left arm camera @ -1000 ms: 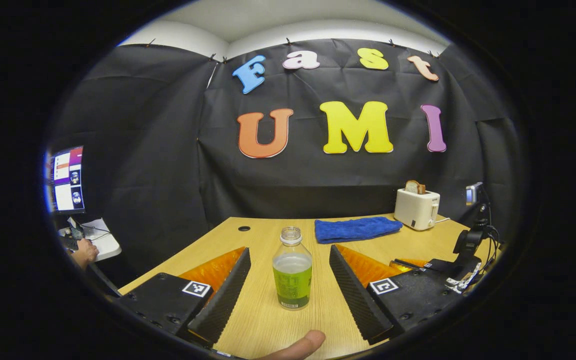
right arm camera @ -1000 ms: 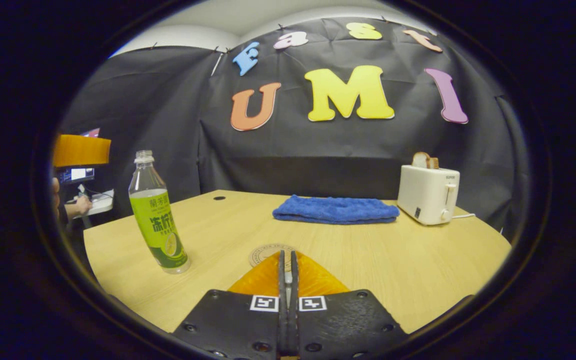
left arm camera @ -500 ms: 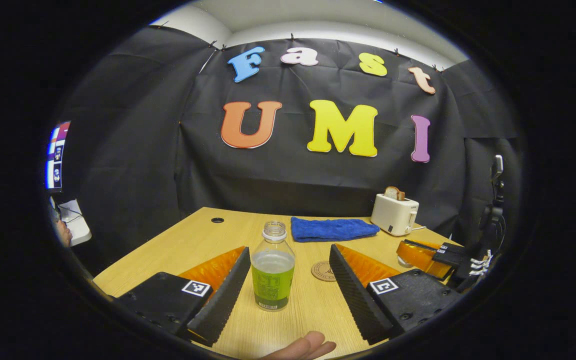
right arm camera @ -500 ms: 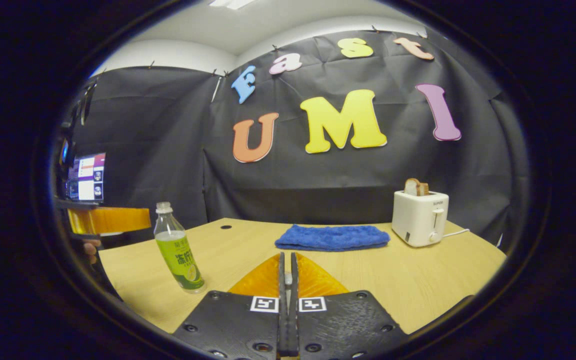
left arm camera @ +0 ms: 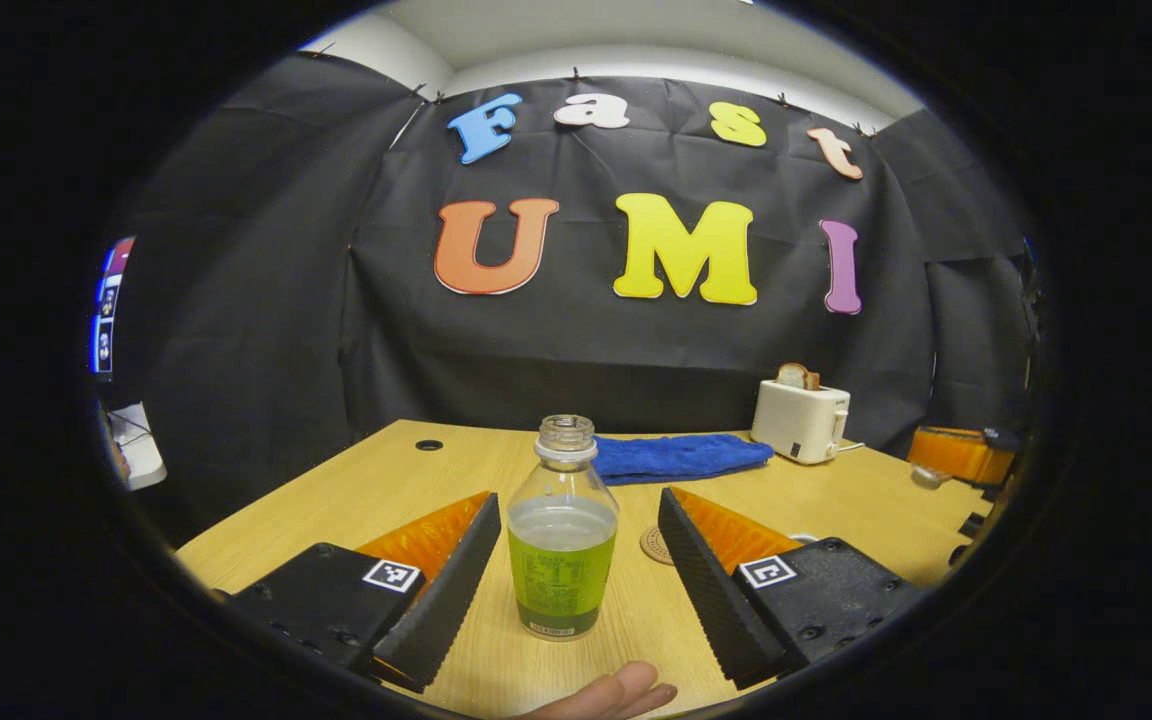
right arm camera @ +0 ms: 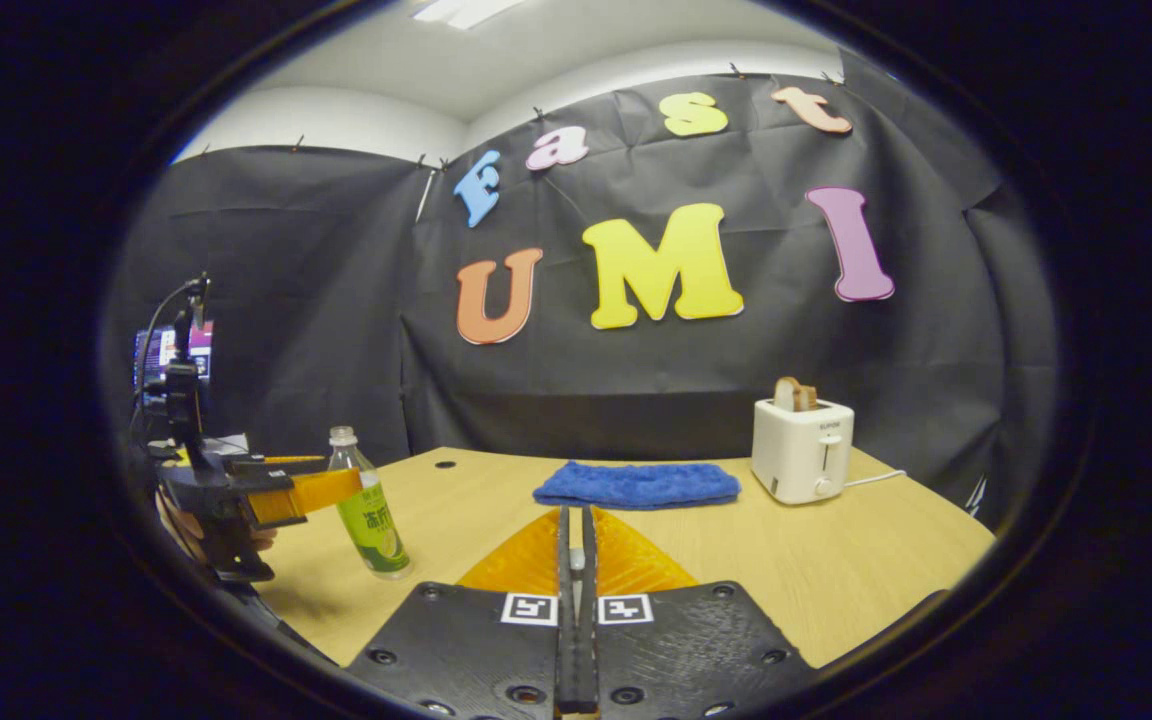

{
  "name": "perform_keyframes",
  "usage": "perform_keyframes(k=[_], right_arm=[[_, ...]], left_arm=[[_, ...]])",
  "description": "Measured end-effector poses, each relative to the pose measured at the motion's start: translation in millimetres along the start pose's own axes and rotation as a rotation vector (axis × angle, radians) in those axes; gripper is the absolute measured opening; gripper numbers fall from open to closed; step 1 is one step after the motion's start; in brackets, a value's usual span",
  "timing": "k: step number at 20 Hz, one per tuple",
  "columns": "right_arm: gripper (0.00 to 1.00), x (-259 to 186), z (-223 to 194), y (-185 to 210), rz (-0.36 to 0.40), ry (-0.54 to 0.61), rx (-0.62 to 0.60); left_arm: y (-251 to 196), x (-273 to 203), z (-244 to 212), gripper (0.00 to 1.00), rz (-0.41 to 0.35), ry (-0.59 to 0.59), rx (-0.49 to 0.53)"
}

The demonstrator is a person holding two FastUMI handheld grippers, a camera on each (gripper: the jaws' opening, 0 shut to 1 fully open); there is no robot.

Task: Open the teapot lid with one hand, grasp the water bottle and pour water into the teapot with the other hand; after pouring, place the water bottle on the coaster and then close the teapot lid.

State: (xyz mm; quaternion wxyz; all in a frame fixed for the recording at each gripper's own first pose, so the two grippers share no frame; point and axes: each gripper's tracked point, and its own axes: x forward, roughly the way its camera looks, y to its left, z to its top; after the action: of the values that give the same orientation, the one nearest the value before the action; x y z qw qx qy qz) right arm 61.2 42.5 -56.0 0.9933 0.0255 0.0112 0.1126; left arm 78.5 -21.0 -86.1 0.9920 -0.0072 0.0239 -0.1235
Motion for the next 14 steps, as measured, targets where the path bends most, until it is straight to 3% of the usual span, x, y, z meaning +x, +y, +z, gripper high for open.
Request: perform_keyframes(k=[4,14], right_arm=[[0.0,1.5,-3.0,-4.4,-0.009,0.01,0.005],[0.0,3.7,-7.7,-7.3,-0.028,0.023,-0.012]], left_arm=[[2.8,17.3,-16.1,0.99,0.042,-0.031,0.099],[8.4,37.3,-36.8,0.99,0.068,-0.018,0.021]])
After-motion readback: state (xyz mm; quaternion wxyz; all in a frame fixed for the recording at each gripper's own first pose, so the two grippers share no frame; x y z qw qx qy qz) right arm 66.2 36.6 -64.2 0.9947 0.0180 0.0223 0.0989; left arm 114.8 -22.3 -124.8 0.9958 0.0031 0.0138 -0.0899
